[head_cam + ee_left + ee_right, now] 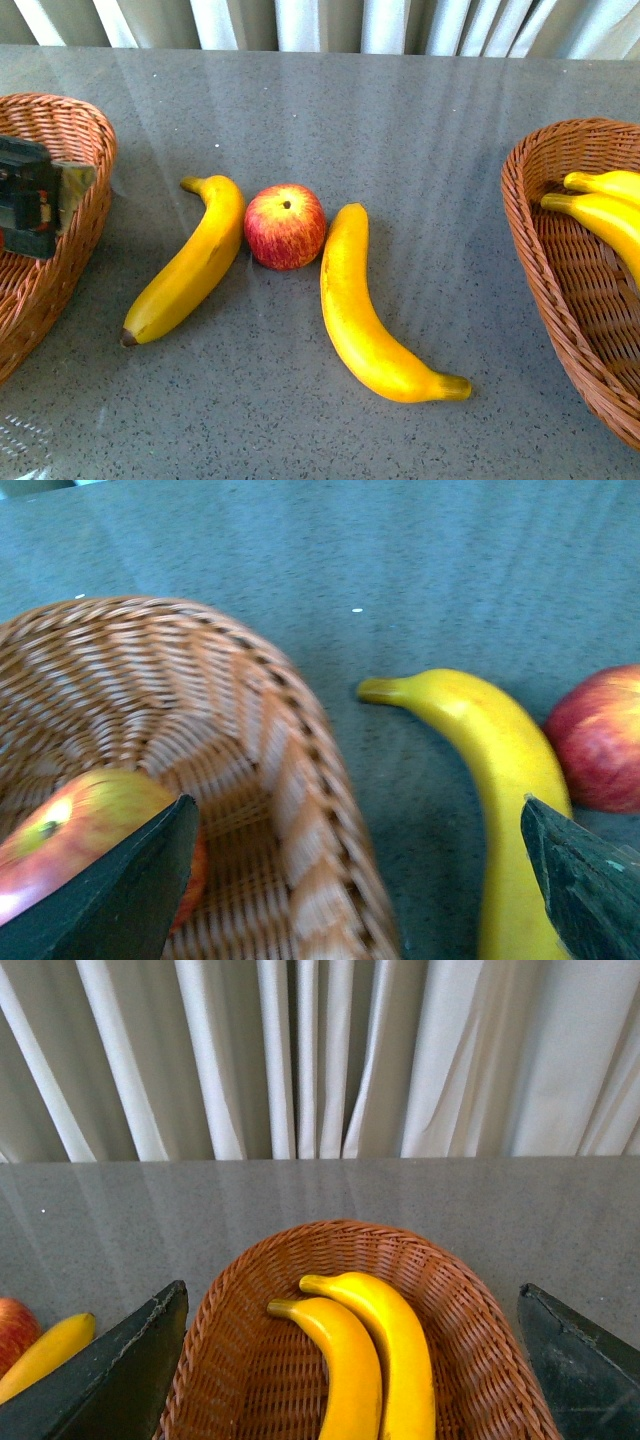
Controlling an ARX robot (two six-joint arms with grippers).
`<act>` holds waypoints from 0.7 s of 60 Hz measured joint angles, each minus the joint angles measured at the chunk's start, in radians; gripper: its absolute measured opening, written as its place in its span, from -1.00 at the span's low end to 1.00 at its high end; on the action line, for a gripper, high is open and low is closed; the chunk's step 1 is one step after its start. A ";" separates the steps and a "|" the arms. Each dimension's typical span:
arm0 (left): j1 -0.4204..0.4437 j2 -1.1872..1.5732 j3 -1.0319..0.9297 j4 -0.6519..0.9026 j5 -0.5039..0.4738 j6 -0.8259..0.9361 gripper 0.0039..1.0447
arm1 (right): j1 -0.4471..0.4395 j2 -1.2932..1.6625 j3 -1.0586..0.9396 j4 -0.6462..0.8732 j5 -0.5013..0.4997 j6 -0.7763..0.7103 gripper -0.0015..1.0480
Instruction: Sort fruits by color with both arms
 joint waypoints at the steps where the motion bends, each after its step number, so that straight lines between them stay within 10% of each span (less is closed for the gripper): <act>1: -0.008 0.000 0.003 -0.001 0.000 0.000 0.83 | 0.000 0.000 0.000 0.000 0.000 0.000 0.82; 42: -0.272 0.278 0.266 -0.016 -0.022 -0.031 0.83 | 0.000 0.000 0.000 0.000 0.000 0.000 0.82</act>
